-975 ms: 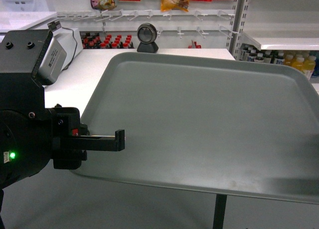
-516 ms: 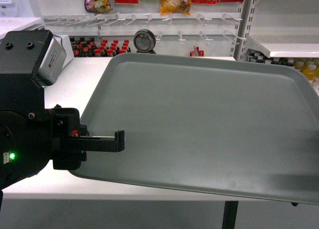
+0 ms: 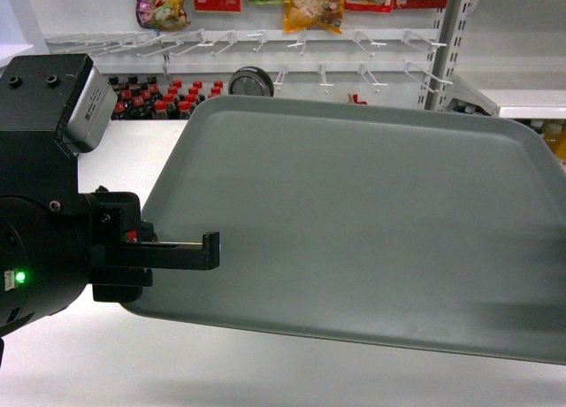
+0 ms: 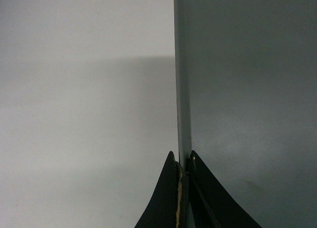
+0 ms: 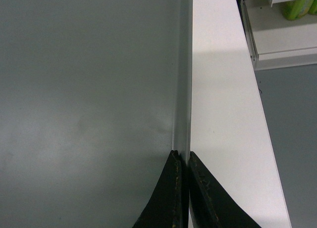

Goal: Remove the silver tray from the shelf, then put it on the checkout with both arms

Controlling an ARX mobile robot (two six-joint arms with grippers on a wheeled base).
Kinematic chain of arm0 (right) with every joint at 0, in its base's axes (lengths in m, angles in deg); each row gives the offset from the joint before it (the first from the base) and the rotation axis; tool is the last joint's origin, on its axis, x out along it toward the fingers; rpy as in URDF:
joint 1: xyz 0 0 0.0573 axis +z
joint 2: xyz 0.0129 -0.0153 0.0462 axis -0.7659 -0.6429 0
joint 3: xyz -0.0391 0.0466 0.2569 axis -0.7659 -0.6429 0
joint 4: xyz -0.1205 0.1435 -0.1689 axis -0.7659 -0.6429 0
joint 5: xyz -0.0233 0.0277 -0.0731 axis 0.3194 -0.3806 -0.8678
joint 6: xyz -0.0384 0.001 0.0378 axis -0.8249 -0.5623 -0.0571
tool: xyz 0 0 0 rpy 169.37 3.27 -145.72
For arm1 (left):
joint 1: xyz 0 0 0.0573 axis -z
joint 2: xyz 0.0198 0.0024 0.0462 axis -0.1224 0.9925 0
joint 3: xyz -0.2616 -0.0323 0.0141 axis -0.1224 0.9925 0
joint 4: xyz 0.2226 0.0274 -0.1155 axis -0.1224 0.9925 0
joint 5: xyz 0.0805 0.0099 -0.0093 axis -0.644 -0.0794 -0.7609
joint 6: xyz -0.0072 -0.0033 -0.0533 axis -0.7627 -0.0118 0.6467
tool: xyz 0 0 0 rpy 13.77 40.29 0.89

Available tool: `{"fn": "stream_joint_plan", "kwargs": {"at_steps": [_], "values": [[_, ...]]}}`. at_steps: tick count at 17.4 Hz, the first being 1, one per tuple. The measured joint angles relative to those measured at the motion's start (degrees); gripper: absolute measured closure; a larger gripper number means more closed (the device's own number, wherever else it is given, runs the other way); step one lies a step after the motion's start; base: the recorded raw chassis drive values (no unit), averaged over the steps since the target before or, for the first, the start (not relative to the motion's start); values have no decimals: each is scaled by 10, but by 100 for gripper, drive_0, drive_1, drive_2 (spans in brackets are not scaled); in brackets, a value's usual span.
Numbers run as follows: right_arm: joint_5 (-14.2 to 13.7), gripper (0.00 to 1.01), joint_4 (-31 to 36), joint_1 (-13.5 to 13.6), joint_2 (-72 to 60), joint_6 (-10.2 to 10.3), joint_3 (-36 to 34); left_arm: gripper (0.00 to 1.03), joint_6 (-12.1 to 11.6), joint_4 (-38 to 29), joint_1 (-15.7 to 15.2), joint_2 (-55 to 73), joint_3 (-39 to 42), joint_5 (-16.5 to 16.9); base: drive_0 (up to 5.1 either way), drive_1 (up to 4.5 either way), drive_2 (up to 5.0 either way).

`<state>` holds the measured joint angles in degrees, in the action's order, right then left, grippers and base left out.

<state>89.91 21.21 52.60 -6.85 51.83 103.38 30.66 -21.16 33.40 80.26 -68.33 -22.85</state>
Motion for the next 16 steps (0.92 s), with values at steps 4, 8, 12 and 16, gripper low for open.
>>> {"fn": "stream_joint_plan", "kwargs": {"at_steps": [4, 8, 12, 16], "values": [[0, 99, 1, 0, 0, 0, 0, 100, 0, -2, 0, 1, 0, 2, 0, 0, 0], [0, 99, 0, 0, 0, 0, 0, 100, 0, -2, 0, 1, 0, 1, 0, 0, 0], [0, 99, 0, 0, 0, 0, 0, 100, 2, 4, 0, 1, 0, -1, 0, 0, 0], [122, 99, -38, -15, -89, -82, 69, 100, 124, 273, -2, 84, -137, -79, 0, 0, 0]]}}
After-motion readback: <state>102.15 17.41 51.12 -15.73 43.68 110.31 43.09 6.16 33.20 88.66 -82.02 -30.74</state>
